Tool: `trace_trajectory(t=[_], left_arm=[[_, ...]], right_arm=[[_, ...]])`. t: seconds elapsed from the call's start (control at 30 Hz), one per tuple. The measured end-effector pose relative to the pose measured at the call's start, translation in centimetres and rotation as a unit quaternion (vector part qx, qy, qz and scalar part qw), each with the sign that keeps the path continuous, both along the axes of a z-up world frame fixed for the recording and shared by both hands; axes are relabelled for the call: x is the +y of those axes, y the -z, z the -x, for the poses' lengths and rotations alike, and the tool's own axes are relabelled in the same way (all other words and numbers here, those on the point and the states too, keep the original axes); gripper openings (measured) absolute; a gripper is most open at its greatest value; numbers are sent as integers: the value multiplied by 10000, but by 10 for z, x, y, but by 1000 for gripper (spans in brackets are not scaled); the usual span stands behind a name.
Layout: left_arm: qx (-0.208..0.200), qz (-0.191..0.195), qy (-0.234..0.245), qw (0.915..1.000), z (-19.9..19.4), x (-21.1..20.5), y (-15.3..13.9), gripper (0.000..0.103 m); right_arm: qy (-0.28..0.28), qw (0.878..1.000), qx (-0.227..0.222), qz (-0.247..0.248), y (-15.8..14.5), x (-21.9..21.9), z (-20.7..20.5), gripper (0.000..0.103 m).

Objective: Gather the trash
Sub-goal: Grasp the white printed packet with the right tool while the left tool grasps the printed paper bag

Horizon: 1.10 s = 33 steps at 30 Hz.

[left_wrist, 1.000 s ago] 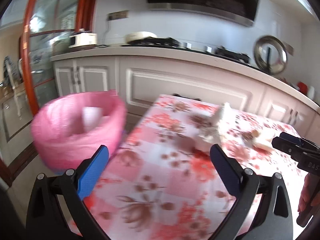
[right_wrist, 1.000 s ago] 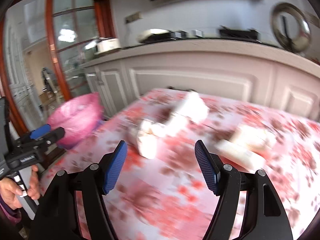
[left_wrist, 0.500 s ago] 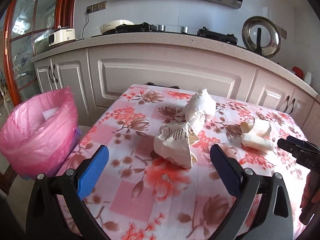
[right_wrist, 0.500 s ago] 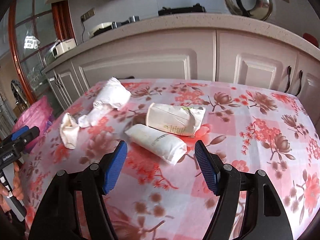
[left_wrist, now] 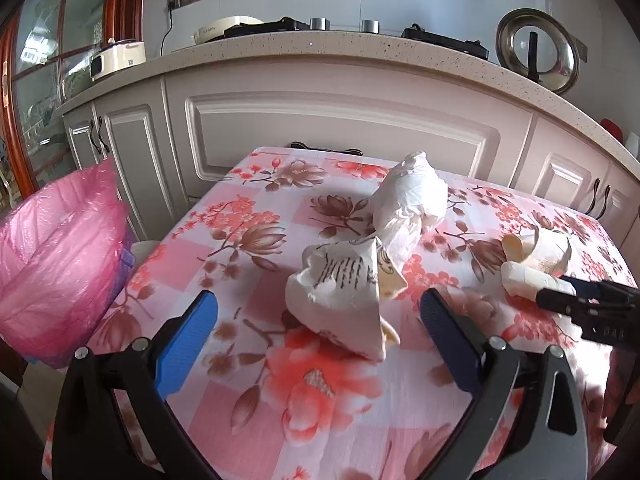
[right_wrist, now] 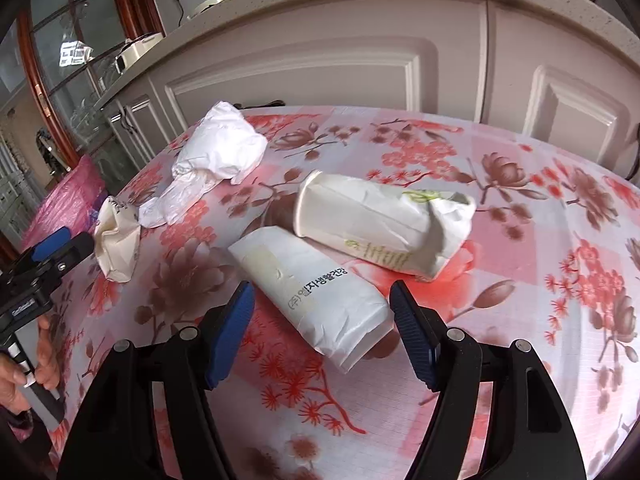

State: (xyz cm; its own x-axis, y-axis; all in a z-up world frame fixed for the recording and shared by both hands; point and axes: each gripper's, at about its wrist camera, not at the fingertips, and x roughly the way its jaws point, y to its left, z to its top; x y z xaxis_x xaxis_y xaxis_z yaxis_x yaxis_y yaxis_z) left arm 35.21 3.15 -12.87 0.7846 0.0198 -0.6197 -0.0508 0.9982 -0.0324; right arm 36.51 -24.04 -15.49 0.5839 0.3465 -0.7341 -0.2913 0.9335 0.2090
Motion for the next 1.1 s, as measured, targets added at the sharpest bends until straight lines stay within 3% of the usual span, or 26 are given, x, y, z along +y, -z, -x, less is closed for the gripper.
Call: trace_trajectory(t=[0.07,0.13,0.4,0.47,0.6,0.63,0.67,0.73,1.1], left_arm=[[21,-5,-23,10000,-6,-1,2,98],[66,-25,-69,10000,-13,-2,5,98],[276,34,-250,9993,-39,-4,10,98],[307,42,-265,9992,-42,-4,11,98],[435,66,-279,9986,-49,-3,15,97],[452,86,-243,9986,-50,-3,15,91],[457,101,-202,9987,-50,-3,16,77],[520,35,-70,9986,-50,-6,18,62],[-49,-91,-131,9999,-4,-2,-7,61]], right_arm=[[-122,9999,-10,-39,-1,4,4,51],[-198,9998,-25,-28,-2,7,7,48],[-338,9994,53,-82,-3,10,5,50],[-378,9993,33,-48,-4,12,2,57],[-428,9990,15,95,-1,16,-3,59],[-431,9990,12,112,0,16,-4,59],[-460,9988,19,145,1,18,-4,56],[-507,9985,6,219,2,21,-3,47],[-363,9984,-430,26,-19,29,35,38]])
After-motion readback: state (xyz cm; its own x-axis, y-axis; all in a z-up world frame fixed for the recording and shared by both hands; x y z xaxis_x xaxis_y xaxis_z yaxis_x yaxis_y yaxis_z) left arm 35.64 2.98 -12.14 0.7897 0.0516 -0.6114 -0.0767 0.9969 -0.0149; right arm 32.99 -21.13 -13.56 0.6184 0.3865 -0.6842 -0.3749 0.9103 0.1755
